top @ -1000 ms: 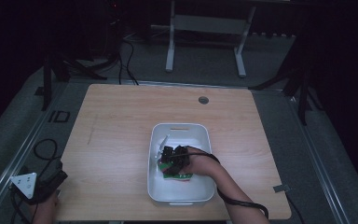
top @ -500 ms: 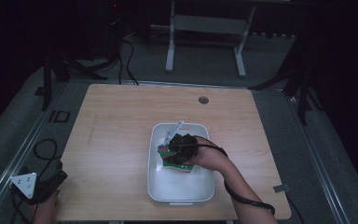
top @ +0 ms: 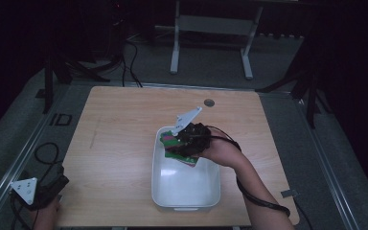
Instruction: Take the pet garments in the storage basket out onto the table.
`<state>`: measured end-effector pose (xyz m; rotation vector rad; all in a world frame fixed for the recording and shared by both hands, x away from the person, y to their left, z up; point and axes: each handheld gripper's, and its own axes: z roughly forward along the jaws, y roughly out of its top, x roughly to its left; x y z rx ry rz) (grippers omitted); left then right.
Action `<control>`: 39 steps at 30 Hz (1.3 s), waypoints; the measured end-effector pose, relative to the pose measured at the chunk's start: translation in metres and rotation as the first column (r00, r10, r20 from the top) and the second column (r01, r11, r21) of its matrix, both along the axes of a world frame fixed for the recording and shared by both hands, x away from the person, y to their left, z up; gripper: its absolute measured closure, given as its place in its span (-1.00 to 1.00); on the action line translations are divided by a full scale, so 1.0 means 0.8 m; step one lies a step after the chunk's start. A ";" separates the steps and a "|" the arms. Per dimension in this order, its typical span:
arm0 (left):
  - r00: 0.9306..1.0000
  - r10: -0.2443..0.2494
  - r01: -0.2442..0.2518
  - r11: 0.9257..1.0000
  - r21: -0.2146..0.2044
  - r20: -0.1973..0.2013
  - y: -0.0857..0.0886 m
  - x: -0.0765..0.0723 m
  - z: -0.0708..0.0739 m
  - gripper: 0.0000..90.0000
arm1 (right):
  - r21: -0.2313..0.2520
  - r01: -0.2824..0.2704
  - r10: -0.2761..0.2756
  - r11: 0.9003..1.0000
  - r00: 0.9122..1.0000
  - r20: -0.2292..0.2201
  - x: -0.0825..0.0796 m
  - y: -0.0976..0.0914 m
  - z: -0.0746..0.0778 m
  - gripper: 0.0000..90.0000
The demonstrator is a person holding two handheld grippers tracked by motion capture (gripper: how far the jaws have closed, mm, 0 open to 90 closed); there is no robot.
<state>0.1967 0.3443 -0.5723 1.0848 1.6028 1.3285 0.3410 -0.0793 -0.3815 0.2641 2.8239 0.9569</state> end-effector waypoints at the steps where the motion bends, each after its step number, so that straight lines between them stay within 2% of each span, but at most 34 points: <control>1: 1.000 0.000 0.000 1.000 0.000 0.000 0.000 0.000 0.000 -0.97 | 0.000 0.000 0.000 1.000 1.000 0.000 0.000 0.000 0.000 0.38; 3: 1.000 0.001 -0.001 1.000 0.003 0.000 -0.001 0.000 0.000 -0.97 | 0.011 0.015 -0.015 1.000 1.000 0.017 0.000 -0.008 0.011 0.38; 12: 1.000 0.005 -0.005 1.000 0.003 0.005 -0.001 0.000 0.000 -0.97 | 0.050 0.077 -0.080 0.996 0.995 0.055 0.005 -0.044 0.034 0.37; 18: 1.000 0.004 -0.004 1.000 0.006 0.001 -0.001 0.000 0.000 -0.97 | 0.055 0.135 -0.140 0.989 0.987 0.080 0.011 -0.078 0.045 0.37; 27: 1.000 0.006 -0.006 1.000 0.009 0.000 -0.001 0.000 0.000 -0.97 | 0.074 0.245 -0.252 0.967 0.963 0.093 0.019 -0.146 0.049 0.37; 39: 1.000 0.007 -0.007 1.000 0.009 -0.002 -0.002 0.001 0.000 -0.97 | 0.054 0.374 -0.378 0.926 0.922 0.091 0.021 -0.223 0.041 0.37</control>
